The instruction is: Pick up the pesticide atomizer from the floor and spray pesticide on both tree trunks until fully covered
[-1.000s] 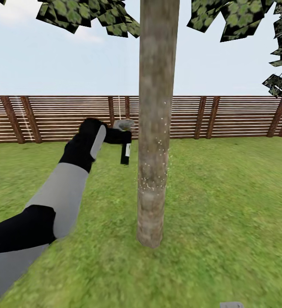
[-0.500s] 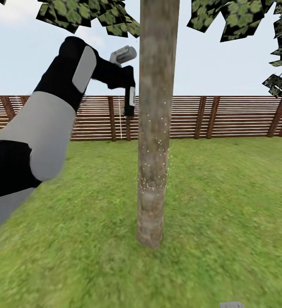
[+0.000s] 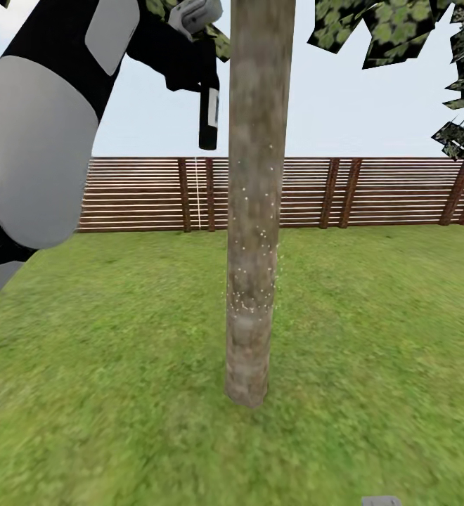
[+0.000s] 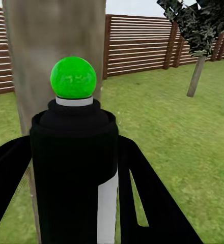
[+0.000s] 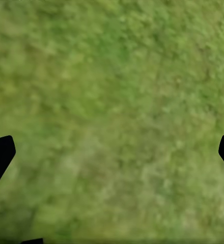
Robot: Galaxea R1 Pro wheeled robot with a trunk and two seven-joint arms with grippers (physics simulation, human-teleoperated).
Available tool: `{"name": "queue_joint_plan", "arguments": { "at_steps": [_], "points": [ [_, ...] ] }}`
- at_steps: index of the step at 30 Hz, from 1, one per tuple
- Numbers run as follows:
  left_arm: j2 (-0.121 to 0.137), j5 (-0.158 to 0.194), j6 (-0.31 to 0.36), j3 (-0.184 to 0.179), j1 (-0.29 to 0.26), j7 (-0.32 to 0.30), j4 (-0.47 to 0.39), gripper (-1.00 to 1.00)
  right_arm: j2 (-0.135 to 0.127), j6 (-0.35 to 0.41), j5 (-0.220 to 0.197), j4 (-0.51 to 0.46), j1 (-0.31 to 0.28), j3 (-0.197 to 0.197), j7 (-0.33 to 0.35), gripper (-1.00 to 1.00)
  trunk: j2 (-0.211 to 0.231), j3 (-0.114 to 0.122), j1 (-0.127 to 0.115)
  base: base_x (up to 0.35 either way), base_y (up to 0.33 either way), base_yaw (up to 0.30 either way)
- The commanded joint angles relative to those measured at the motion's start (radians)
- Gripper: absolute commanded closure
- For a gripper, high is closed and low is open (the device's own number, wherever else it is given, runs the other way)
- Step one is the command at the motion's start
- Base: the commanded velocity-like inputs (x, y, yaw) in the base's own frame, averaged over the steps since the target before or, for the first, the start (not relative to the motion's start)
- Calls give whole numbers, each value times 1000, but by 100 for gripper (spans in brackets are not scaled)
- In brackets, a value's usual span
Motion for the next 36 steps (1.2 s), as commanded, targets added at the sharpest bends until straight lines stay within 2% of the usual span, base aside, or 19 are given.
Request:
{"name": "queue_joint_plan", "arguments": {
  "at_steps": [1, 7, 13, 15, 17, 18, 21, 24, 30, 33, 36],
  "points": [
    [0, 0, 0, 0, -1, 3, 1, 100, 0, 0, 0, 0, 0, 0, 0, -100, 0, 0, 0, 0, 0, 0],
    [7, -2, -3, 2, -3, 90, 78, 100, 0, 0, 0, 0, 0, 0, 0, -100, 0, 0, 0, 0, 0, 0],
    [27, -3, -5, 6, -4, 102, 93, 100, 0, 0, 0, 0, 0, 0, 0, -100, 0, 0, 0, 0, 0, 0],
    [30, 0, -8, 8, -4, 100, 162, 100, 0, 0, 0, 0, 0, 0, 0, -100, 0, 0, 0, 0, 0, 0],
    [28, 2, -9, 9, -4, 95, 177, 100, 0, 0, 0, 0, 0, 0, 0, -100, 0, 0, 0, 0, 0, 0],
    [25, 3, -9, 9, -4, 88, 181, 100, 0, 0, 0, 0, 0, 0, 0, -100, 0, 0, 0, 0, 0, 0],
    [12, 4, -10, 9, -4, -39, 187, 100, 0, 0, 0, 0, 0, 0, 0, -100, 0, 0, 0, 0, 0, 0],
    [8, 4, -18, 9, -4, -101, 224, 100, 0, 0, 0, 0, 0, 0, 0, -100, 0, 0, 0, 0, 0, 0],
    [-5, 4, -91, 9, -4, -115, 307, 100, 0, 0, 0, 0, 0, 0, 0, -100, 0, 0, 0, 0, 0, 0],
    [-5, 4, -178, 9, -4, -115, 381, 100, 0, 0, 0, 0, 0, 0, 0, -100, 0, 0, 0, 0, 0, 0],
    [-5, 3, -204, 10, -4, -115, 409, 100, -1, 0, 0, 0, 0, 0, 0, -100, 0, 0, 0, 0, 0, 0]
  ]
}}
